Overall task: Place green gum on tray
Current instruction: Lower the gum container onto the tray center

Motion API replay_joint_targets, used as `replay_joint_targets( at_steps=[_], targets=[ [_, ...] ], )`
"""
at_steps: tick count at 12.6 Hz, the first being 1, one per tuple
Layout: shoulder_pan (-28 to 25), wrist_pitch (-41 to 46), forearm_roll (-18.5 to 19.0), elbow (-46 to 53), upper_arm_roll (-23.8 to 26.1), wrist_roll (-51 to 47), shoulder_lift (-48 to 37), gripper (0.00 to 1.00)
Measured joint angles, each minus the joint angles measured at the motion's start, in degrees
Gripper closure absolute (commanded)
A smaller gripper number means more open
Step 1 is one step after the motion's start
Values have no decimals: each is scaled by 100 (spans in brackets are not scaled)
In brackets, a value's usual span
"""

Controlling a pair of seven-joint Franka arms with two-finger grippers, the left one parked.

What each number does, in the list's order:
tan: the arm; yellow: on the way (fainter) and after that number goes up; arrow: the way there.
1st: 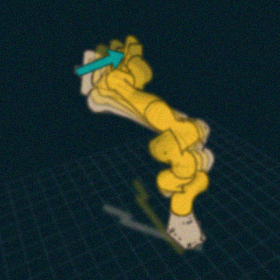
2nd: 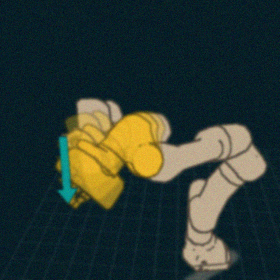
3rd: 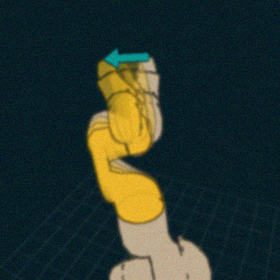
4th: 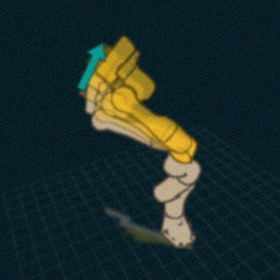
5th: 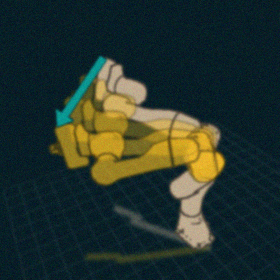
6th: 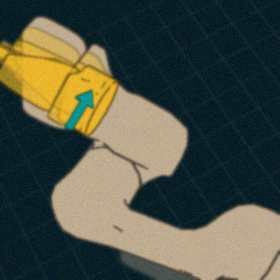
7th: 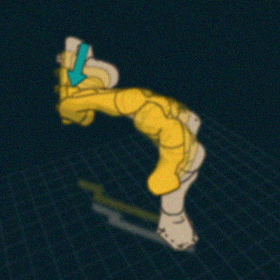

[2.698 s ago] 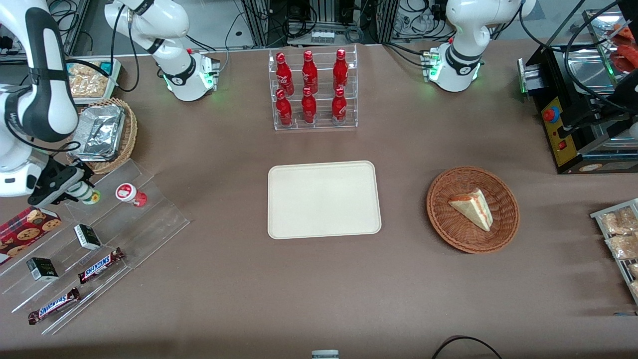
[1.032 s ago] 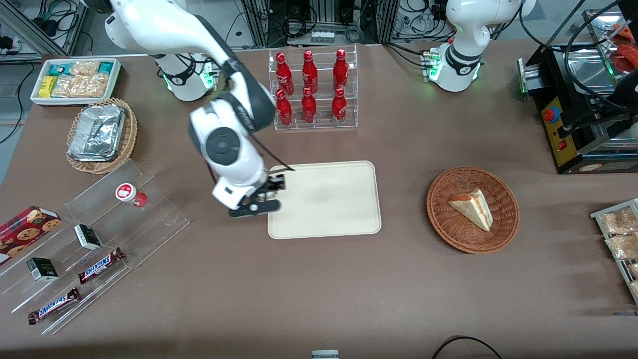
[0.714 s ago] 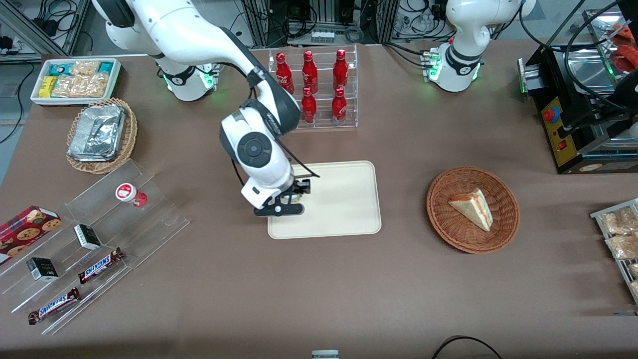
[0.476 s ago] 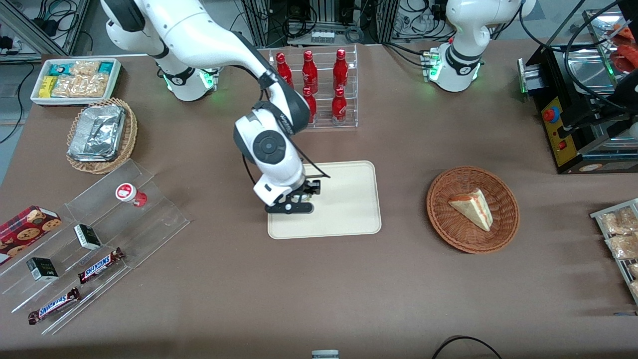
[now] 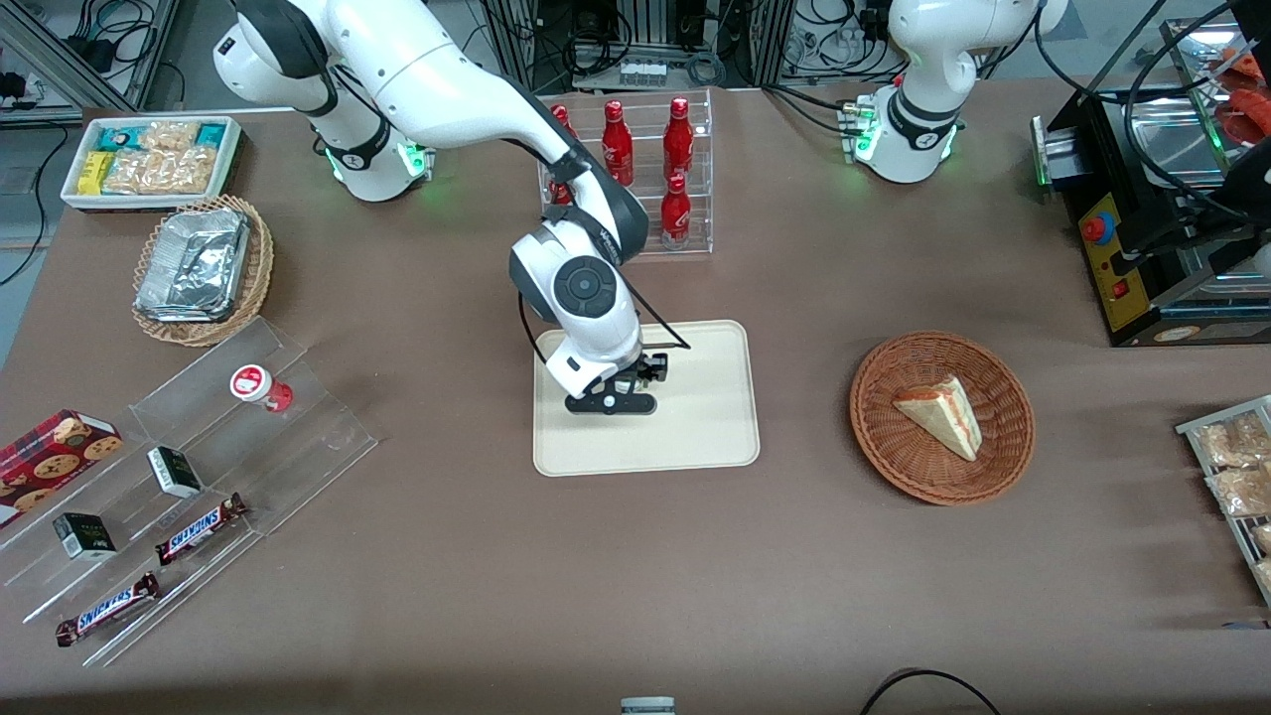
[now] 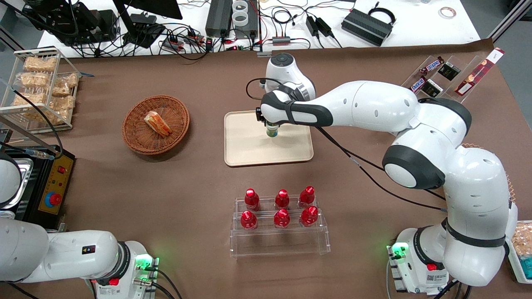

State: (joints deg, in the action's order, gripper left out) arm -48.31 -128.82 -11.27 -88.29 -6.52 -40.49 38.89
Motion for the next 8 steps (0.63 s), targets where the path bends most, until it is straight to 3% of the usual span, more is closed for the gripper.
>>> replay_joint_targets(
  at_steps=[7, 8],
  targets=[
    [-142, -417, 0, 27, -4, -4, 298, 99],
    [-188, -522, 0, 27, -8, -4, 340, 45]
  ],
)
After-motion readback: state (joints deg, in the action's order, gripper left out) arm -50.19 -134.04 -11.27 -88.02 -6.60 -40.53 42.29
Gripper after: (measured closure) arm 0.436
